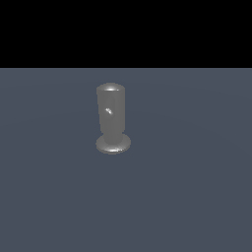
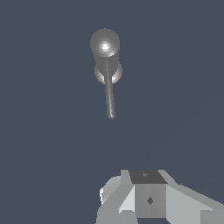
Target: Turn on the faucet by rotating a designated handle.
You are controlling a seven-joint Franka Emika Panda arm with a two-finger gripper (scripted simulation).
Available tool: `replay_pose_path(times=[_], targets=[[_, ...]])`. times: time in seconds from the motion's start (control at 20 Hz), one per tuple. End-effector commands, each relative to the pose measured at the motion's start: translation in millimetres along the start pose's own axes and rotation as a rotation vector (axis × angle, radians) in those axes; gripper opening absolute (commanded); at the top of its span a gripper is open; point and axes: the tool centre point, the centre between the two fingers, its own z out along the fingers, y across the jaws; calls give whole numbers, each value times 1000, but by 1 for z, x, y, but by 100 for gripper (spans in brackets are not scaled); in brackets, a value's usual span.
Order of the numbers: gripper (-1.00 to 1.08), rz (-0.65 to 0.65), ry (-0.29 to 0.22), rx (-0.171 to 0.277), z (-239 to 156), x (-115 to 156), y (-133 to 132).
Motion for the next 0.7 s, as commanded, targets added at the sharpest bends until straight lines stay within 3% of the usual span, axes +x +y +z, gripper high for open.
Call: replay_pose_path(times=[0.0,0.65], targets=[[-100,-4,-3,-1,13,2,-3],[-100,-41,-20,-7,125,18,-32]])
